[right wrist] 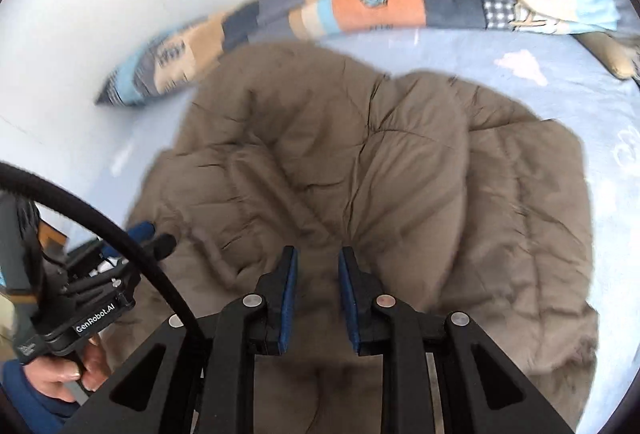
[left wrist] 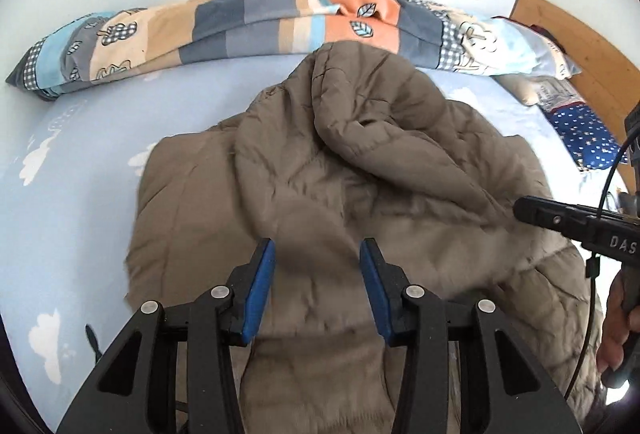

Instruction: Fold large clothes

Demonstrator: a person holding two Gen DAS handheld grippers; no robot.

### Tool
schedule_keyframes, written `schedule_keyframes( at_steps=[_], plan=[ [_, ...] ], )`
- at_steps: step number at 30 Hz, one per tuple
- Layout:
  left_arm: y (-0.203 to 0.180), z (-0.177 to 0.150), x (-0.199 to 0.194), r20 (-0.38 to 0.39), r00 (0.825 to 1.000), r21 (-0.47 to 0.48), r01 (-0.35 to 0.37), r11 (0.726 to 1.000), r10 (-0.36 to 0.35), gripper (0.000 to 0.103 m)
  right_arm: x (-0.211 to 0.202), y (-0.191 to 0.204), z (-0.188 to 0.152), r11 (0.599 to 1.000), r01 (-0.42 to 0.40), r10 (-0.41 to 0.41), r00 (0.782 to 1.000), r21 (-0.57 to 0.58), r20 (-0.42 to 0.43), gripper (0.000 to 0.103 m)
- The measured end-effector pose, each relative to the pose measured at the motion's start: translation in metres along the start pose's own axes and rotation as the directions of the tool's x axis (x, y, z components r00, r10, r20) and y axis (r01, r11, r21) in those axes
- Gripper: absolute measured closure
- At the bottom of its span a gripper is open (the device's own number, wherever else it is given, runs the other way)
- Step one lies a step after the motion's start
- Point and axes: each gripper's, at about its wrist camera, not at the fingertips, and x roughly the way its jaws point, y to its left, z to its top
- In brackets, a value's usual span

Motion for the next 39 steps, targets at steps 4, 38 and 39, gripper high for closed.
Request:
schedule_keyframes(
  at_steps=[4,38,39],
  plan=[
    [0.004,-0.018,-0.021,-0.015,1.0,-0.03,0.002,1.0,-0.003,0.06,-0.028,0.0,-0.023,1.0,0.009,-0.009,1.0,-0.011,0.018,0.071],
    [0.056,-0.206,-0.098,-0.084,0.99,-0.125,-0.123,0.984,0.113,0.052,-0.082,-0.001,-0.241,0.999,0.023,-0.02,0.995,0.031,-0.103,0.057],
    [0.054,-0.209,-0.1,-0.082,0.99,-0.127,-0.126,0.984,0.116,0.051,-0.08,-0.002,-0.243,0.999,0.022,-0.018,0.994,0.039,-0.104,0.057]
  ],
)
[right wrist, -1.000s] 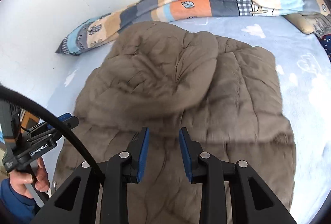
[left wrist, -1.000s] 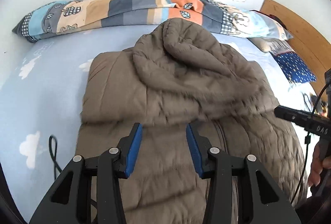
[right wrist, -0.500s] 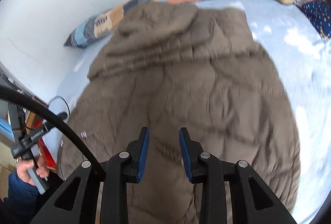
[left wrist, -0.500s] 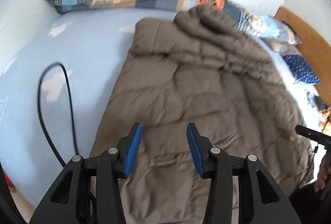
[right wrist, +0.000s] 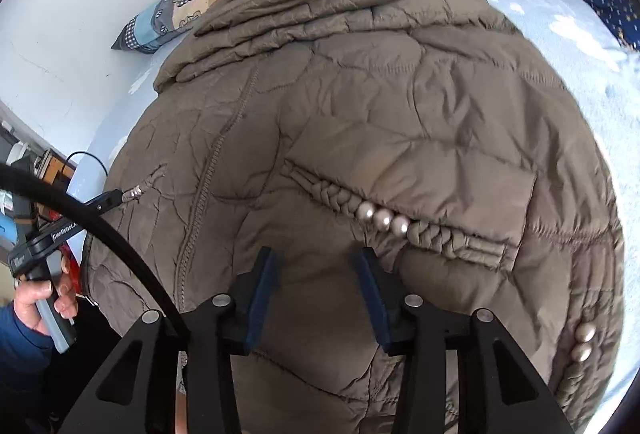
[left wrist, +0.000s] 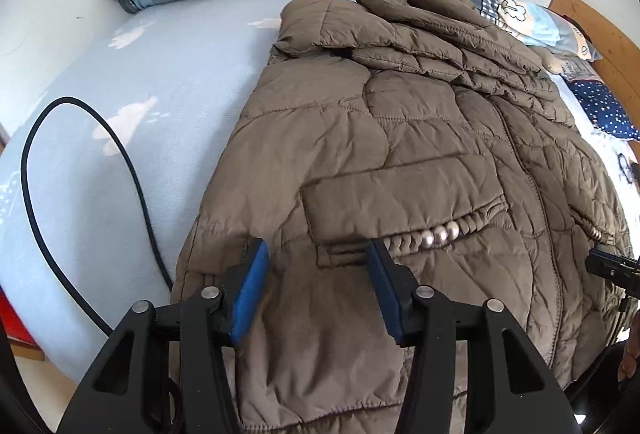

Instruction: Fold large clothes

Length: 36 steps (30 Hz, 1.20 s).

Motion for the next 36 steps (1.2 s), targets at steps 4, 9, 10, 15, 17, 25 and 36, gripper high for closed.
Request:
schedule_keyframes(
  at_steps=[4,9,10,15,17,25,36],
  plan=[
    [-0.006,-0.012,-0.005,0.017,1.0,0.009,-0.024,1.0,0.024,0.046,0.002,0.001,-0.005,1.0,0.011,-0.011,1.0,-0.012,0.004,0.057],
    [-0.01,-0.025,-0.009,0.026,0.999,0.012,-0.047,0.999,0.047,0.041,0.0,0.002,-0.01,1.0,0.025,-0.025,1.0,-0.015,0.009,0.057],
    [-0.011,-0.027,-0.01,0.027,0.998,0.01,-0.053,0.999,0.053,0.04,0.0,0.002,-0.011,1.0,0.025,-0.025,1.0,-0.01,0.01,0.057],
    [-0.02,-0.035,-0.01,0.037,0.995,0.048,-0.091,0.995,0.09,0.035,-0.004,0.0,-0.019,0.999,0.03,-0.03,0.999,0.013,0.021,0.056],
    [-0.023,-0.037,-0.01,0.038,0.995,0.06,-0.098,0.993,0.096,0.032,-0.006,-0.001,-0.022,0.999,0.032,-0.032,0.999,0.019,0.021,0.056],
    [-0.026,-0.039,-0.009,0.042,0.993,0.068,-0.112,0.991,0.109,0.032,-0.011,-0.005,-0.031,0.999,0.037,-0.038,0.999,0.039,0.022,0.055],
    [-0.028,-0.04,-0.007,0.043,0.992,0.086,-0.122,0.989,0.119,0.031,-0.009,0.001,-0.034,0.999,0.033,-0.033,0.999,0.024,0.013,0.041]
  ],
)
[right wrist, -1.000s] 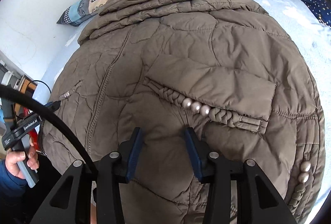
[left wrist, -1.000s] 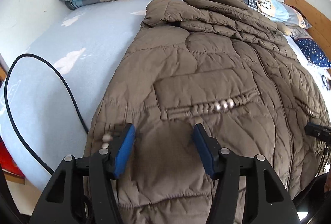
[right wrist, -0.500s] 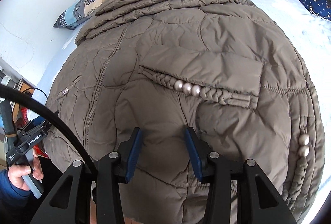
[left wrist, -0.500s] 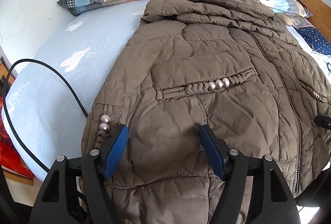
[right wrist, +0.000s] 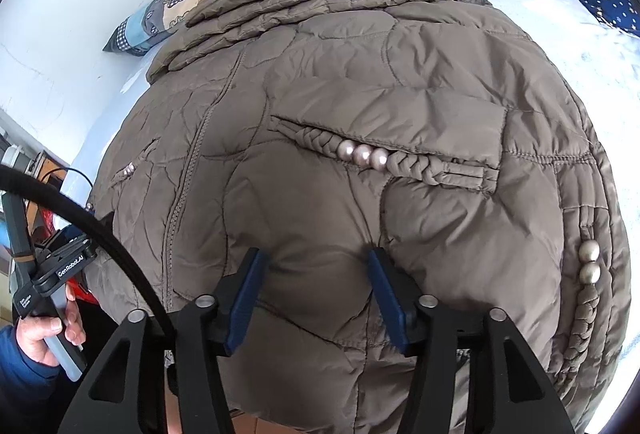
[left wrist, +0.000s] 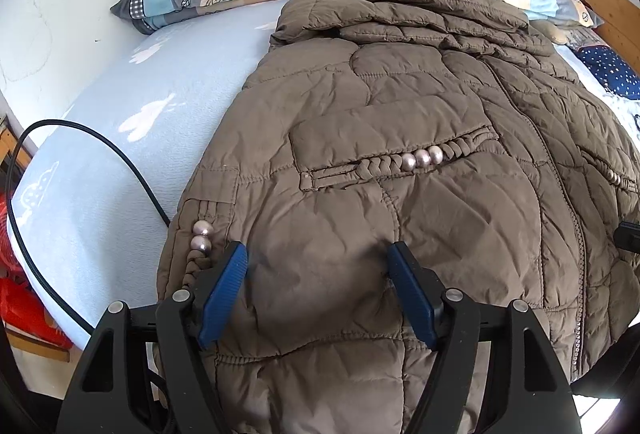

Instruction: Fold large clothes

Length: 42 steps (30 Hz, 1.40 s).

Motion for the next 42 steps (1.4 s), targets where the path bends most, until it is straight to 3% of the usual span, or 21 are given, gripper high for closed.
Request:
schedule_keyframes(
  at_steps=[9,17,20,23,27,30,33,36,42],
  plan=[
    [0.001,-0.002,-0.003,-0.026,0.999,0.005,0.023,1.0,-0.022,0.029,0.0,0.006,-0.002,1.0,0.002,-0.002,1.0,-0.028,-0.017,0.035],
    [0.033,0.001,-0.025,-0.062,0.98,-0.092,0.182,0.979,-0.188,0.029,-0.024,-0.001,-0.011,0.995,-0.091,0.091,0.996,0.041,0.001,0.034],
    [0.069,0.01,-0.041,-0.003,0.973,-0.2,0.225,0.954,-0.23,0.029,-0.042,-0.009,-0.011,0.987,-0.138,0.134,0.989,0.081,0.057,0.034],
    [0.106,0.016,-0.043,0.018,0.973,-0.28,0.225,0.933,-0.229,0.029,-0.065,-0.024,-0.009,0.976,-0.179,0.163,0.978,0.127,0.131,0.034],
    [0.15,0.016,-0.031,0.004,0.975,-0.399,0.207,0.893,-0.224,0.029,-0.094,-0.062,-0.013,0.957,-0.184,0.13,0.964,0.225,0.232,0.034],
    [0.17,0.008,-0.012,-0.008,0.955,-0.516,0.249,0.82,-0.295,0.029,-0.107,-0.095,-0.02,0.917,-0.204,0.101,0.95,0.342,0.294,0.034],
    [0.173,0.004,0.0,-0.02,0.939,-0.568,0.271,0.777,-0.342,0.029,-0.107,-0.115,-0.022,0.88,-0.219,0.082,0.944,0.421,0.319,0.034],
    [0.164,0.004,0.004,-0.034,0.934,-0.558,0.278,0.782,-0.357,0.029,-0.095,-0.118,-0.021,0.86,-0.23,0.095,0.949,0.456,0.3,0.034],
    [0.152,0.004,0.012,-0.067,0.924,-0.529,0.286,0.799,-0.375,0.029,-0.088,-0.117,-0.016,0.864,-0.229,0.101,0.951,0.448,0.293,0.034]
  ],
)
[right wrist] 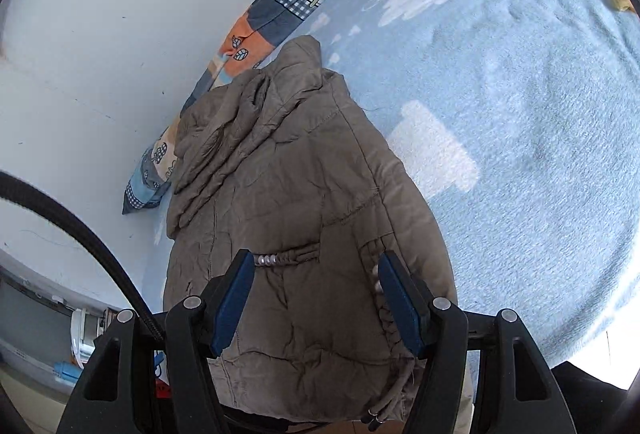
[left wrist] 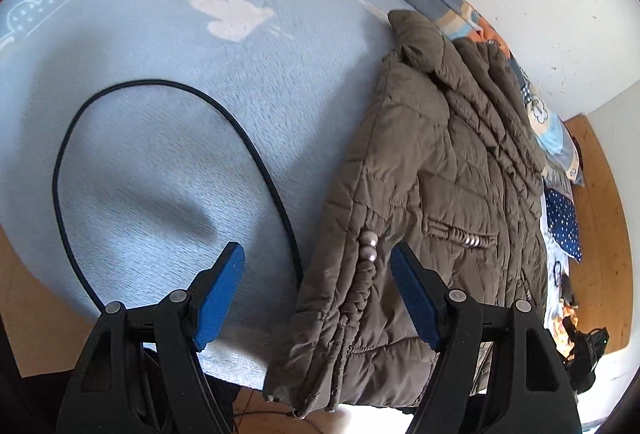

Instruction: Fold large clothes

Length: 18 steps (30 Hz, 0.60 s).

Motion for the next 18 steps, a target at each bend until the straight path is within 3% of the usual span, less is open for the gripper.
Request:
schedule_keyframes(
  at_steps=[8,14,18],
  plan=[
    [-0.01,-0.008,0.007,-0.021,1.0,0.048,-0.004,0.999,0.005,0.029,-0.01,-0.008,0.001,1.0,0.014,-0.014,0.999,0.027,0.028,0.034],
    [-0.01,-0.011,0.007,-0.031,1.0,0.057,0.004,0.998,-0.002,0.029,-0.064,0.001,0.014,0.998,0.035,-0.027,0.989,-0.056,0.146,0.034],
    [-0.012,-0.01,0.008,-0.039,0.999,0.051,0.022,0.998,-0.02,0.029,-0.087,-0.005,0.016,0.991,0.094,-0.08,0.987,-0.1,0.141,0.03]
  ],
)
